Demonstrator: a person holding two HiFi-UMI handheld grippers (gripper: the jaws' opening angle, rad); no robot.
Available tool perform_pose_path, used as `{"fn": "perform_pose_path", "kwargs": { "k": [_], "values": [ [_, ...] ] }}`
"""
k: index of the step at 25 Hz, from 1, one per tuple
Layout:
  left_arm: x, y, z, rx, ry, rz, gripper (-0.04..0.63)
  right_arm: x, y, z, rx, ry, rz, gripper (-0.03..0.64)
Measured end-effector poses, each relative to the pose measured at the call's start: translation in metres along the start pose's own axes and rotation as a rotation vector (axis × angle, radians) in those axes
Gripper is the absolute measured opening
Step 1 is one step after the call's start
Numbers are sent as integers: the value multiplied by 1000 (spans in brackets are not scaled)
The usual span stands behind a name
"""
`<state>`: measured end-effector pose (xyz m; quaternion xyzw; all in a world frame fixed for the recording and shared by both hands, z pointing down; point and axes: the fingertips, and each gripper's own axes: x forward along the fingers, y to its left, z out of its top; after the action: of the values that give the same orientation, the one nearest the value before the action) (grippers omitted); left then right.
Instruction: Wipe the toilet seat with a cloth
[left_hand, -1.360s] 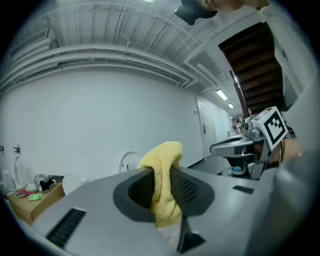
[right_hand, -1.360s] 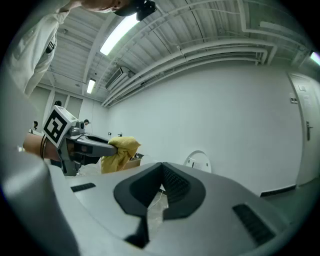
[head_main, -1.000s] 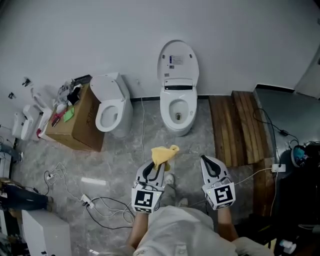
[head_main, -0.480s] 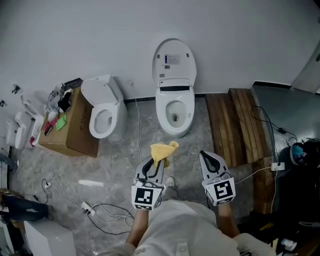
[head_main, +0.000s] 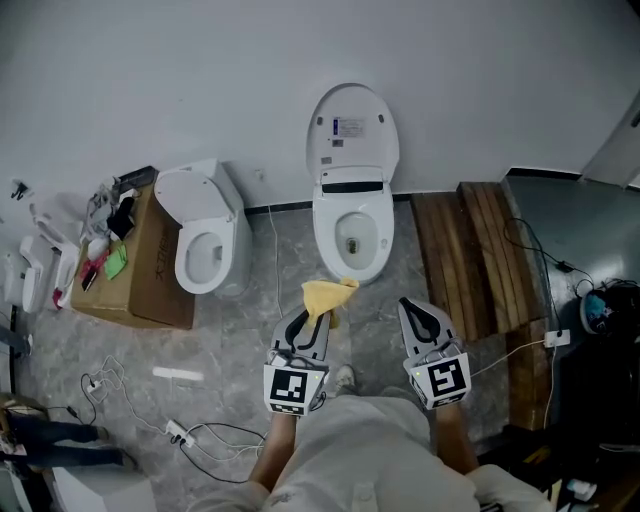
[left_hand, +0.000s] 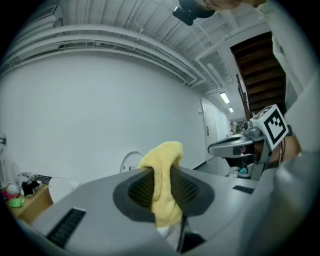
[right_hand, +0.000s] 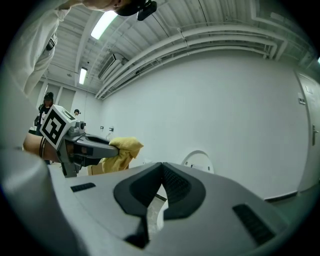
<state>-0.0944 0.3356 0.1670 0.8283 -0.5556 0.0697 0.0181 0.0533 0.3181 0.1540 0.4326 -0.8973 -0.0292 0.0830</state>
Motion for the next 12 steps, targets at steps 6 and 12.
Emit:
{"fn": "perform_pose_path", "kwargs": {
  "k": [6,12],
  "values": [
    [27,32,-5,-15,7,-23,81,35,-2,0,-4,13,-22,8],
    [60,46,-7,-16,10,-47,81,60,-21,-13,14,52,-46,8]
  ]
}}
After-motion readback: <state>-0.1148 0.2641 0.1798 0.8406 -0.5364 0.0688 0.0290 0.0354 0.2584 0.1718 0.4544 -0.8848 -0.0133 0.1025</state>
